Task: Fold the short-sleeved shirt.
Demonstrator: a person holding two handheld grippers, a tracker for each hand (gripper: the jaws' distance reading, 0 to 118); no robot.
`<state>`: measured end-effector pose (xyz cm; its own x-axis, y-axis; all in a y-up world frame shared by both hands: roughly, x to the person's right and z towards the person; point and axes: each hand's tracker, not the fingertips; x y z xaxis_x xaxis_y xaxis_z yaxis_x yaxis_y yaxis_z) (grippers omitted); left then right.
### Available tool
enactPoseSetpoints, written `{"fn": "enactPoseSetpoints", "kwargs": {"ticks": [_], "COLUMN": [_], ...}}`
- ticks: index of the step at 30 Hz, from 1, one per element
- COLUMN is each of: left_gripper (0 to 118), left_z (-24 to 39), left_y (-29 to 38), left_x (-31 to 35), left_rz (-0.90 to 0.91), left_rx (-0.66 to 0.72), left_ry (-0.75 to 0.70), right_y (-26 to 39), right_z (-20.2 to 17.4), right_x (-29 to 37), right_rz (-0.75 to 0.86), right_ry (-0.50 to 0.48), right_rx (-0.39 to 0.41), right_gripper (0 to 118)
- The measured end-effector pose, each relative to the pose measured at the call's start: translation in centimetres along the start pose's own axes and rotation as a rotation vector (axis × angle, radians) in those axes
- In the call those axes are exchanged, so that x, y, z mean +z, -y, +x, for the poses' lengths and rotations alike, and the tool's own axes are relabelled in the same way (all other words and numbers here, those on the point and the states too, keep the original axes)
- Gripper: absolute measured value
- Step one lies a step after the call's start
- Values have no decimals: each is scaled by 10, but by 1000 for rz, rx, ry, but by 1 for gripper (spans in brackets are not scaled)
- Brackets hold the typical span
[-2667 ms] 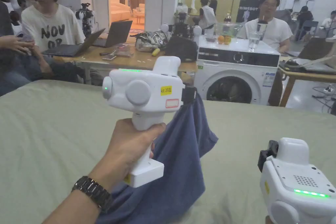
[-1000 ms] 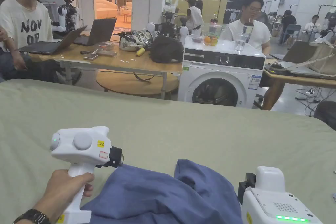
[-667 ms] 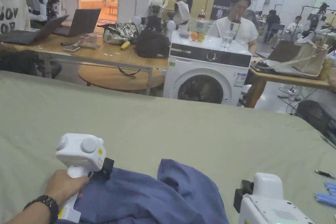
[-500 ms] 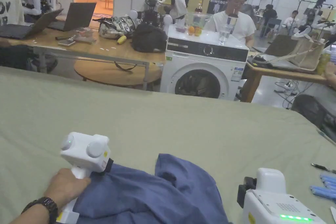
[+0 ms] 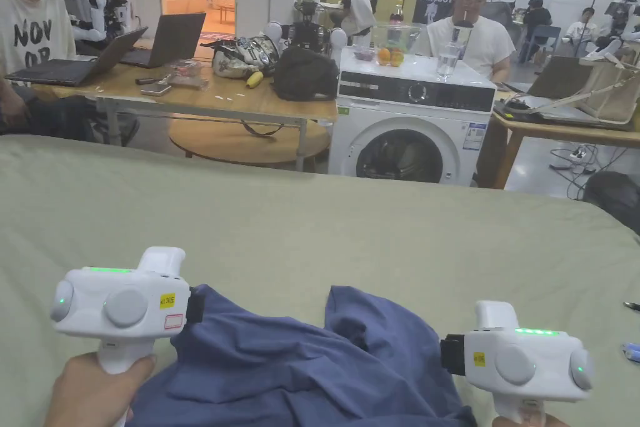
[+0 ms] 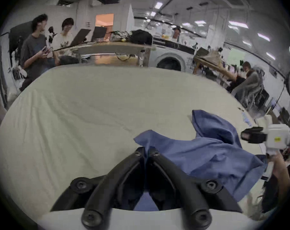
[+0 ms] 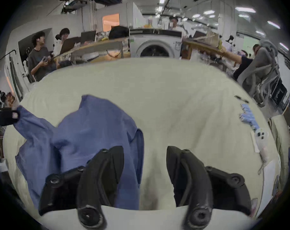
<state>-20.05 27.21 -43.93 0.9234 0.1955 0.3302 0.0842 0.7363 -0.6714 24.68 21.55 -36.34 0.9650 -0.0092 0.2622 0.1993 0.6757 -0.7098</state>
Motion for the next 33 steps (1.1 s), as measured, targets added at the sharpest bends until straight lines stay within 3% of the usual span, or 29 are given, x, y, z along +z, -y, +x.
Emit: {"fn": "enactPoseSetpoints", "kwargs": {"ticks": [5,9,11,12,13,16,24,33], "left_gripper": [0,0,0,0,0,0,0,0], "left_z": [-6,-9,-7,-6,-6,-6,-22,-47], "left_y": [26,36,38,39,38,35,-4,-79], "left_x": [14,11,9,8,8,11,56,142], "left_rz": [-14,-40,-49,-52,-53,-47,75,258], "left_rx": [-12,3,7,5,4,13,15,12], "left_ry": [-1,-2,-1,-3,-5,-1,-30,-103], "right_y": [8,16,15,15,14,13,-17,-76], "right_z": [-6,-23,-24,-24,-23,-18,10,37], "right_x": [-42,-42,-41,-40,-40,-30,43,127], "right_rz": [-157,-87,-99,-96,-88,-68,160,358], "right_ry": [-98,-51,-61,-67,-55,-74,-19,54], "right_rx": [-28,85,84,88,95,57,1,-12], "right_gripper": [53,46,29,10,0,0,0,0]}}
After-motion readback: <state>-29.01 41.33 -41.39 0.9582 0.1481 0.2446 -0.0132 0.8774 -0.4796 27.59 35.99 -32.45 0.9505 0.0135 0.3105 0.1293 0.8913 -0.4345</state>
